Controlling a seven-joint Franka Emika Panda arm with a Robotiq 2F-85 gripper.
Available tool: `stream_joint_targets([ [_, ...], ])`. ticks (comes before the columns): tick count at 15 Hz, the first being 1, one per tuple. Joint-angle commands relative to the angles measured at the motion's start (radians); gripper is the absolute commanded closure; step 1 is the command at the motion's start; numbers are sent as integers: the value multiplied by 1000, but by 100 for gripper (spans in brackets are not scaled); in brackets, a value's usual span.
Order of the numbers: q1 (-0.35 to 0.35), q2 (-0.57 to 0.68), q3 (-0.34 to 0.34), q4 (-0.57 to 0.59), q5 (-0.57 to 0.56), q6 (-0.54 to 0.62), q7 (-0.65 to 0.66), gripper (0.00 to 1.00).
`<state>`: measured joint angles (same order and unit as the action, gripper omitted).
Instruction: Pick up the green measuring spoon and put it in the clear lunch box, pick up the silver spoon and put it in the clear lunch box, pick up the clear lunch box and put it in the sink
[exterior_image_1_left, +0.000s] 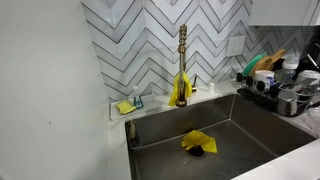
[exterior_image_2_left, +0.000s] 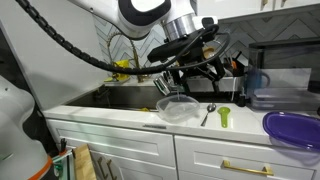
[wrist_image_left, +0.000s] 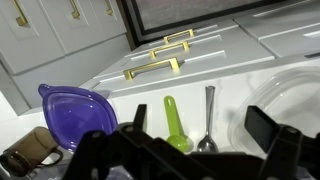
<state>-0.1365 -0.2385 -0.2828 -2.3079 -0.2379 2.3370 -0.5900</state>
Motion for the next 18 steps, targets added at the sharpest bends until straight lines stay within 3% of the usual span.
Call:
stream_joint_targets([
  [1, -10, 6, 12, 6, 5, -2, -3, 0],
  [3, -17, 29, 12, 21, 1, 15, 38, 0],
  [6, -13, 121, -12, 94, 93, -2, 6, 0],
  [11, -26, 253, -10, 205, 298, -47, -170, 0],
  [18, -95, 422, 43, 358, 407, -133, -320, 0],
])
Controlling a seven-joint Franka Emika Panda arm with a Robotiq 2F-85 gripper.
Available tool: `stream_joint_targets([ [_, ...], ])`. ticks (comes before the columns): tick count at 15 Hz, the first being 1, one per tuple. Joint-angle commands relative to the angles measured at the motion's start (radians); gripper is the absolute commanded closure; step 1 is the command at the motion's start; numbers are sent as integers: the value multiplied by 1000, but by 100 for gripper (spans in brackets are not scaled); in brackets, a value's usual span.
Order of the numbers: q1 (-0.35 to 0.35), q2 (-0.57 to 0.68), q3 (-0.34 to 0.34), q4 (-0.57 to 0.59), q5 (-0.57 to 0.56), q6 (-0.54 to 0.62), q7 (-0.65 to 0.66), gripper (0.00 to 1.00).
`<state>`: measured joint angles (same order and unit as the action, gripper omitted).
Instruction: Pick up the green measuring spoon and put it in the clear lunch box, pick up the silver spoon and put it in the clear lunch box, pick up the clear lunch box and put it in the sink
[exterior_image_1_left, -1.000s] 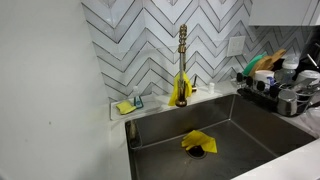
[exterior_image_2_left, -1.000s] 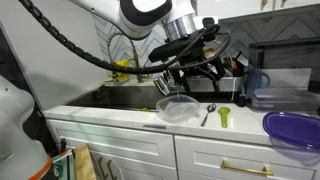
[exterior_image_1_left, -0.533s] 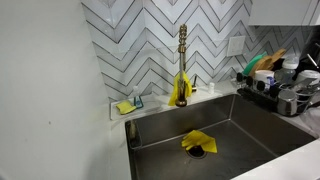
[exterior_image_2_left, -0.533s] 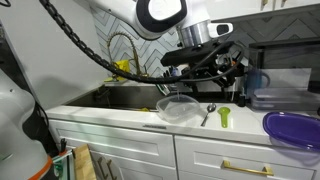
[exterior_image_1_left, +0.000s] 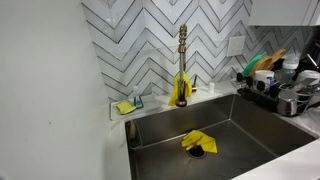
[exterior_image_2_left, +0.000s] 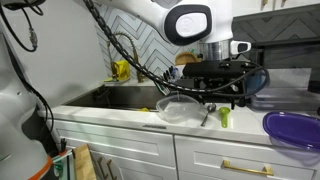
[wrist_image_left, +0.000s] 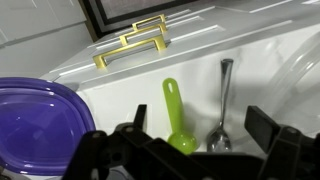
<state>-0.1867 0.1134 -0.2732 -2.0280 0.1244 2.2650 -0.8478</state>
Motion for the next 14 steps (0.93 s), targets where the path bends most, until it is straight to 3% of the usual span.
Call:
stream_joint_targets([
  [1, -54, 89, 42, 97, 51, -71, -71, 0],
  [8, -107, 177, 94, 176, 78, -99, -132, 0],
  [14, -112, 221, 137, 199, 100, -37, -111, 0],
])
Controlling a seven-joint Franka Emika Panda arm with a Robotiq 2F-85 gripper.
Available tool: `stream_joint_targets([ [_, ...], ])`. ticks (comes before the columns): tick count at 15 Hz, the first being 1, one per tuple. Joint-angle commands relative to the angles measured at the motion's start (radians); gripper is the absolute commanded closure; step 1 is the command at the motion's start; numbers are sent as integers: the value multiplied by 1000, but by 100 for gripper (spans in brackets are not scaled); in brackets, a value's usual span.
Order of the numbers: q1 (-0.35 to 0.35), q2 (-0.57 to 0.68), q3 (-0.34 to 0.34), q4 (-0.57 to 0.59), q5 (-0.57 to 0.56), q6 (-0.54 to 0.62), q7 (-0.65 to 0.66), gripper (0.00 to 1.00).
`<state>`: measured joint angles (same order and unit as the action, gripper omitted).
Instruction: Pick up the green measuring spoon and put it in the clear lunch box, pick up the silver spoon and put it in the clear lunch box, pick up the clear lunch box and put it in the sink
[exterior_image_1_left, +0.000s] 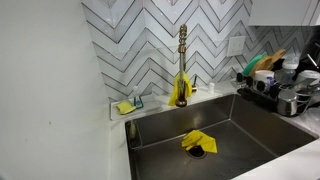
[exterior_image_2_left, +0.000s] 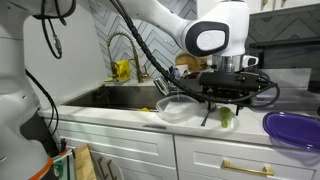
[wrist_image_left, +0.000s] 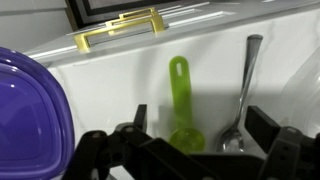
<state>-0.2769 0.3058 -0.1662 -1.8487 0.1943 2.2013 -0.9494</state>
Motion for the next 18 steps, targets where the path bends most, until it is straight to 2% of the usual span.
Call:
stream_joint_targets([
  [1, -23, 38, 35, 28, 32, 37, -6, 0],
  [3, -29, 52, 44, 38, 43, 47, -10, 5],
  [4, -32, 60, 47, 45, 48, 48, -10, 21],
  [8, -42, 80, 58, 60, 46, 43, -12, 54],
  [10, -41, 87, 56, 64, 30, 44, -2, 20],
  [11, -43, 91, 56, 67, 29, 43, -3, 17],
  [13, -44, 97, 55, 73, 23, 42, 2, 36],
  [15, -45, 103, 54, 80, 17, 41, 6, 45],
  [16, -46, 105, 54, 83, 16, 38, 6, 64],
  [17, -47, 106, 54, 85, 15, 38, 6, 69],
  [18, -48, 107, 54, 85, 14, 37, 6, 69],
])
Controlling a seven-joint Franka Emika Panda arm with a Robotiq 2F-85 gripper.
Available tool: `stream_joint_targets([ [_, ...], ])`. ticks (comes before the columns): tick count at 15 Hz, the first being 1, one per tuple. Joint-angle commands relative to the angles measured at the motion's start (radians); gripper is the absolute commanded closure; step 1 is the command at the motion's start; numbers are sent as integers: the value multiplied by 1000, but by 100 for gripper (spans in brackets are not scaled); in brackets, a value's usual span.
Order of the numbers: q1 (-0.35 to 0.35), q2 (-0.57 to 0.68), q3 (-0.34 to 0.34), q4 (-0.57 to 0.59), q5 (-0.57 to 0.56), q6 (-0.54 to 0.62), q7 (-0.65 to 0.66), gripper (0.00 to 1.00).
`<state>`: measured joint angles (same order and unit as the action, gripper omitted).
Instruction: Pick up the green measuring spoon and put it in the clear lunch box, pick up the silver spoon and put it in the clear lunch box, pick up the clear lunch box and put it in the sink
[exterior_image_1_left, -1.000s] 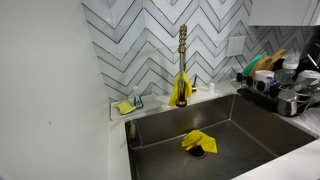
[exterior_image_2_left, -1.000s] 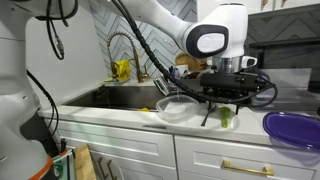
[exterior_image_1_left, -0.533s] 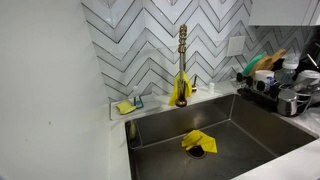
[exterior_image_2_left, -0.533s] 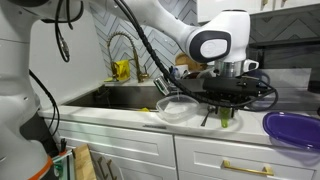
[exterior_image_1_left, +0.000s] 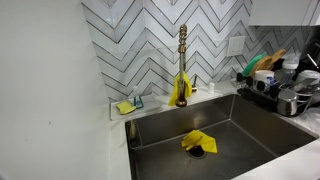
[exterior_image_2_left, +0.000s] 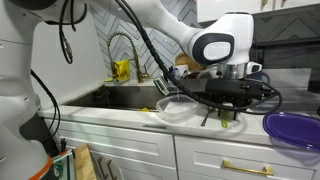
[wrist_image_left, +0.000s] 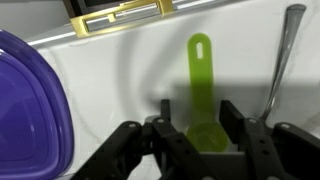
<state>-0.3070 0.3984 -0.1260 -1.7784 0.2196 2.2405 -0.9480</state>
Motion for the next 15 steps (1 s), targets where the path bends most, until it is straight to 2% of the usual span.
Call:
stream_joint_targets([
  [1, -18, 14, 13, 15, -13, -2, 6, 76],
  [4, -18, 4, 9, 13, -19, -3, 13, 99],
  [6, -16, -5, 4, 11, -28, 2, 24, 95],
  [9, -5, -27, -16, 6, -78, -3, 64, 95],
  [13, 23, -91, -39, -36, -178, -40, 243, 95],
  [15, 21, -142, -26, -74, -173, -93, 301, 95],
])
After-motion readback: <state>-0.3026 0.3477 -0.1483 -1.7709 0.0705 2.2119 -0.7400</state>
